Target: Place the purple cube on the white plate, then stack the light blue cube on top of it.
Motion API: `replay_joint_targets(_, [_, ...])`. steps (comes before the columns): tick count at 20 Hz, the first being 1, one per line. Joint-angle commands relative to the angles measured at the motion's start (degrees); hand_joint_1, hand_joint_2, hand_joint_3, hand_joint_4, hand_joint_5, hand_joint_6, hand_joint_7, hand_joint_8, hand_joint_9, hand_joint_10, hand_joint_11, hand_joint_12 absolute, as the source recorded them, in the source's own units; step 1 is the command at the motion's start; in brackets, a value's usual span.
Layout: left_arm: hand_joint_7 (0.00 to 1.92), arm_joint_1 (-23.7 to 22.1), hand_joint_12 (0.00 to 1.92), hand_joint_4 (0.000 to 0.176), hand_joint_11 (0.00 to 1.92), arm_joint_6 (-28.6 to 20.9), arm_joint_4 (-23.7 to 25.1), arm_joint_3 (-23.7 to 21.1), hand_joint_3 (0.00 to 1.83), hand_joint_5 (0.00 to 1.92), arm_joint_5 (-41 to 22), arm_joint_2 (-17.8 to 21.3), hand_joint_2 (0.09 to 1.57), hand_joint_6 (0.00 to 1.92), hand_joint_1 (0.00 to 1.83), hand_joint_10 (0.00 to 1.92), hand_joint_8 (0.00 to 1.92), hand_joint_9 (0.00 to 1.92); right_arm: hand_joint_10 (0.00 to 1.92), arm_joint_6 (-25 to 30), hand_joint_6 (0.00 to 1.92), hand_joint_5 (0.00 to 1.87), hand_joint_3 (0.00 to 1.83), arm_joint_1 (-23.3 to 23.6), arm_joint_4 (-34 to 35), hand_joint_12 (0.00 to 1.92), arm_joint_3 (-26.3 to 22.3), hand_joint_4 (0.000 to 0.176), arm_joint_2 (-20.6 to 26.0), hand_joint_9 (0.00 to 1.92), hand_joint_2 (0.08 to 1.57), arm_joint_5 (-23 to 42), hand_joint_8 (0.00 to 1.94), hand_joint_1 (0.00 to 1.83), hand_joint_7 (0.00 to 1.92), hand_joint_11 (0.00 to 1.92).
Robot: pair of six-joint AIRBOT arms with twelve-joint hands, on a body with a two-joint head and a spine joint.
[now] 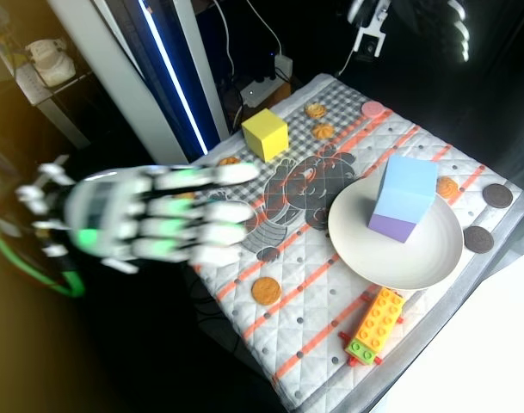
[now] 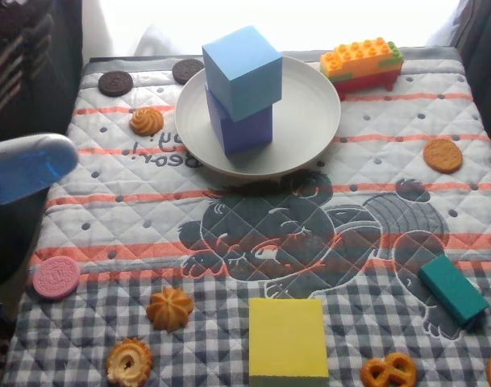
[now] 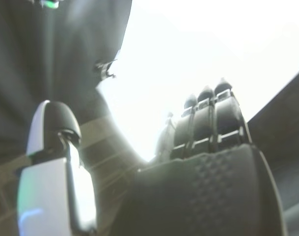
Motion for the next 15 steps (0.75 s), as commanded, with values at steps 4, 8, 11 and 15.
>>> replay_joint_targets(4, [0.00, 5.32, 0.00, 0.143, 0.00, -6.38, -6.80, 0.66, 0.02, 0.00, -15.73, -0.15, 0.94, 0.00, 0.59, 0.00, 0.00, 0.00, 0.00, 0.36, 0.00, 0.00, 0.04, 0.63, 2.24, 0.00, -0.79, 0.176, 1.70, 0.00, 1.02, 12.28, 0.00, 0.86, 0.00, 0.00])
replay_joint_targets(8, [0.00, 4.86, 0.00, 0.118, 0.00, -16.77, -4.33, 3.77, 0.02, 0.01, -19.06, -1.71, 1.16, 0.00, 0.28, 0.00, 0.00, 0.00, 0.00, -1.88, 0.00, 0.00, 0.00, 8.94, -8.60, 0.00, -2.42, 0.176, 1.67, 0.00, 1.16, 12.31, 0.00, 0.19, 0.00, 0.00])
replay_joint_targets(11, [0.22, -2.32, 0.00, 0.173, 0.00, -18.91, 1.73, 5.75, 0.01, 0.30, -19.07, -3.80, 1.52, 1.85, 0.44, 0.08, 0.03, 0.19, 0.08, -3.60, 0.01, 0.29, 0.00, 14.03, -13.32, 1.28, -1.61, 0.000, 1.11, 0.39, 1.16, 12.32, 0.02, 0.02, 0.45, 0.00])
replay_joint_targets(15, [0.00, -7.74, 0.26, 0.060, 0.00, -22.82, 4.86, 6.16, 0.02, 0.29, -19.10, -6.07, 1.46, 0.47, 0.02, 0.08, 0.00, 0.00, 0.03, 3.79, 0.04, 0.39, 0.00, 16.19, -13.40, 0.78, -1.93, 0.008, 1.89, 0.28, 1.15, 12.37, 0.04, 0.38, 0.31, 0.00])
